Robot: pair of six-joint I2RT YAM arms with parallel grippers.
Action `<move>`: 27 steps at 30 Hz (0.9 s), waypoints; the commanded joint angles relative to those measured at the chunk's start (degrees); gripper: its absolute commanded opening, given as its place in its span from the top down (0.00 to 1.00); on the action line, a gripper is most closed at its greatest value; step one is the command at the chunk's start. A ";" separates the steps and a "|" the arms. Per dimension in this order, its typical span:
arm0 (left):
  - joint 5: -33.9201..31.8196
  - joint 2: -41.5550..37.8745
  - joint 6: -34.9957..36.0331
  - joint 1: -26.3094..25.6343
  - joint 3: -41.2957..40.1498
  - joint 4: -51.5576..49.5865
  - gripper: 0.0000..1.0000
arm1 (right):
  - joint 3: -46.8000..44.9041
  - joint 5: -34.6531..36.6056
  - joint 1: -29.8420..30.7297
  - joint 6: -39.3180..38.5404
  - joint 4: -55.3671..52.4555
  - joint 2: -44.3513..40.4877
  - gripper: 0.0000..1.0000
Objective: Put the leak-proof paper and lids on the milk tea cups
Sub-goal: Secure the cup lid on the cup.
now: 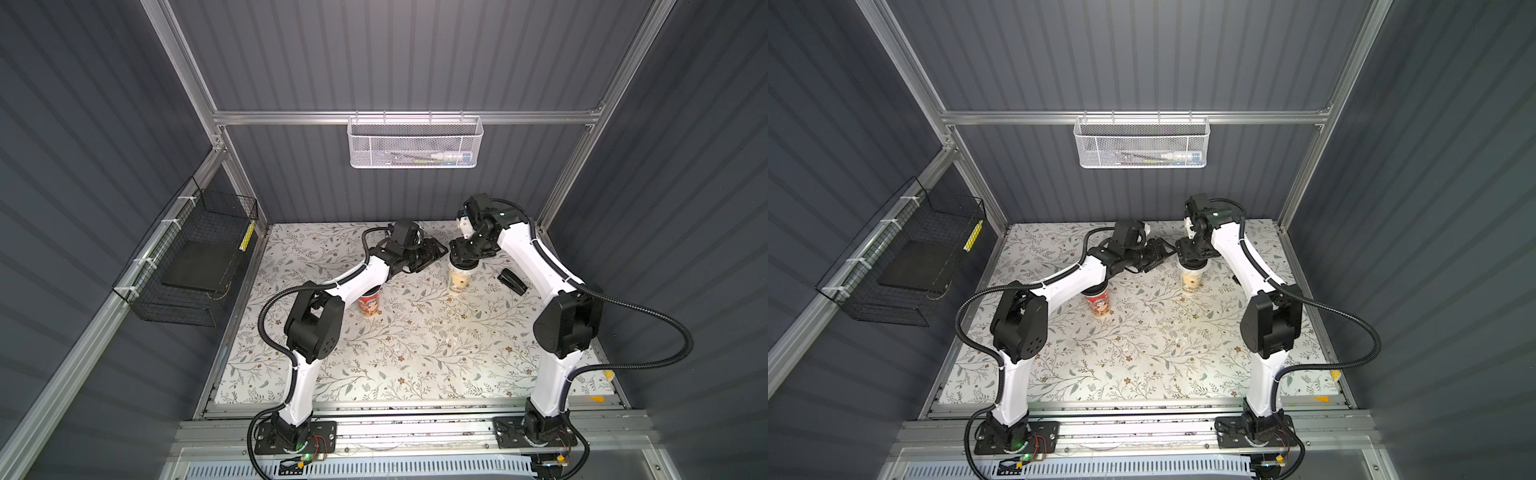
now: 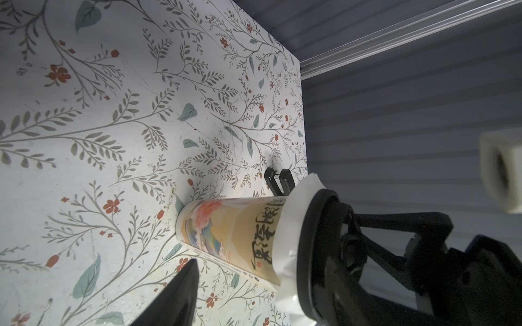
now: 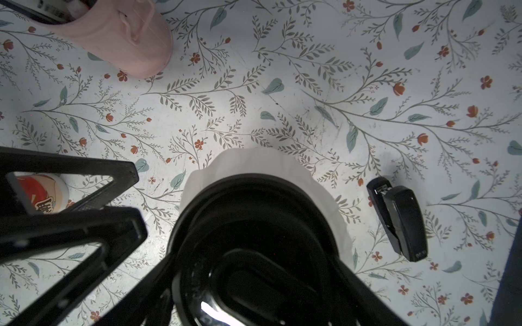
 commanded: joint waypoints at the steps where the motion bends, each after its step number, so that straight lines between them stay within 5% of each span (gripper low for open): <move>1: 2.53 1.12 2.22 0.92 3.29 -1.67 0.29 | -6.35 -0.82 -1.05 -1.01 -7.44 4.89 0.19; 27: 24.38 9.64 4.53 1.99 14.16 -3.15 0.27 | -14.53 -6.34 -1.08 -5.12 -3.38 1.62 0.19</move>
